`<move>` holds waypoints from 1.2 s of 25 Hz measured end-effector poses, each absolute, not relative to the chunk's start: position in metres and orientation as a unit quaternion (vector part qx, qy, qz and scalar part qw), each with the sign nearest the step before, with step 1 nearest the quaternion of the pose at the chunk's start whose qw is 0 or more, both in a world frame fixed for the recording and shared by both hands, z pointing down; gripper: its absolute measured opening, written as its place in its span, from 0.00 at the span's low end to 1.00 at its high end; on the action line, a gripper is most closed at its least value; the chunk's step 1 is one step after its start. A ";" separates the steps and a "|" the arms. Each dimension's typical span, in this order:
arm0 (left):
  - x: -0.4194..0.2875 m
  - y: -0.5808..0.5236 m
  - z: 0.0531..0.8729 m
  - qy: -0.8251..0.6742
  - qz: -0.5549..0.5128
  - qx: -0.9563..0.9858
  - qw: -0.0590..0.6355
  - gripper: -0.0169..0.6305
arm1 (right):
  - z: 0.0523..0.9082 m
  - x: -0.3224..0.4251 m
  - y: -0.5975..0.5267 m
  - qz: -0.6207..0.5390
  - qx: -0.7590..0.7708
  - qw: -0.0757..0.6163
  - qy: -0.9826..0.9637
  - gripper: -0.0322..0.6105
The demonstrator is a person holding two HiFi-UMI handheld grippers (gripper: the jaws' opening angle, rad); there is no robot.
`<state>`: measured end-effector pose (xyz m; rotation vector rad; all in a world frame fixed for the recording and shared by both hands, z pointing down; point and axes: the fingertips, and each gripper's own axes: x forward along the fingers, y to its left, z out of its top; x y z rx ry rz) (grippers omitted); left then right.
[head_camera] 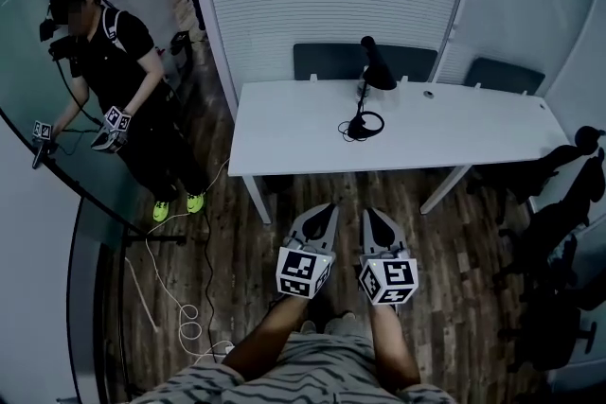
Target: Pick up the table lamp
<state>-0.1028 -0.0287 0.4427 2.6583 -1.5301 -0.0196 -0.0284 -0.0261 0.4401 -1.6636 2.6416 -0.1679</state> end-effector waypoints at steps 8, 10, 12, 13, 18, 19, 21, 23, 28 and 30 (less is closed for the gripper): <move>-0.083 -0.089 0.465 -0.504 0.005 0.863 0.048 0.04 | 0.454 -0.010 -0.087 -0.057 -0.530 0.005 0.846 0.07; -0.076 -0.113 0.464 -0.506 0.006 0.862 0.040 0.04 | 0.457 -0.002 -0.113 -0.057 -0.528 0.008 0.847 0.07; -0.066 -0.140 0.465 -0.506 0.008 0.862 0.034 0.04 | 0.460 0.007 -0.140 -0.058 -0.528 0.011 0.847 0.07; -0.062 -0.154 0.465 -0.507 0.010 0.862 0.034 0.04 | 0.460 0.012 -0.154 -0.058 -0.528 0.011 0.847 0.07; -0.047 -0.218 0.462 -0.515 0.009 0.857 0.033 0.04 | 0.461 0.027 -0.212 -0.061 -0.519 0.007 0.852 0.07; -0.043 -0.228 0.463 -0.515 0.010 0.856 0.034 0.04 | 0.463 0.029 -0.223 -0.063 -0.518 0.006 0.853 0.07; -0.037 -0.248 0.465 -0.517 0.012 0.855 0.038 0.04 | 0.464 0.032 -0.242 -0.064 -0.513 0.003 0.856 0.07; -0.032 -0.267 0.465 -0.521 0.012 0.853 0.039 0.04 | 0.463 0.037 -0.260 -0.063 -0.510 0.002 0.858 0.07; -0.016 -0.308 0.465 -0.527 0.017 0.849 0.038 0.04 | 0.465 0.055 -0.301 -0.069 -0.506 0.004 0.860 0.07; -0.011 -0.321 0.466 -0.530 0.019 0.847 0.038 0.04 | 0.466 0.061 -0.314 -0.070 -0.504 0.006 0.861 0.07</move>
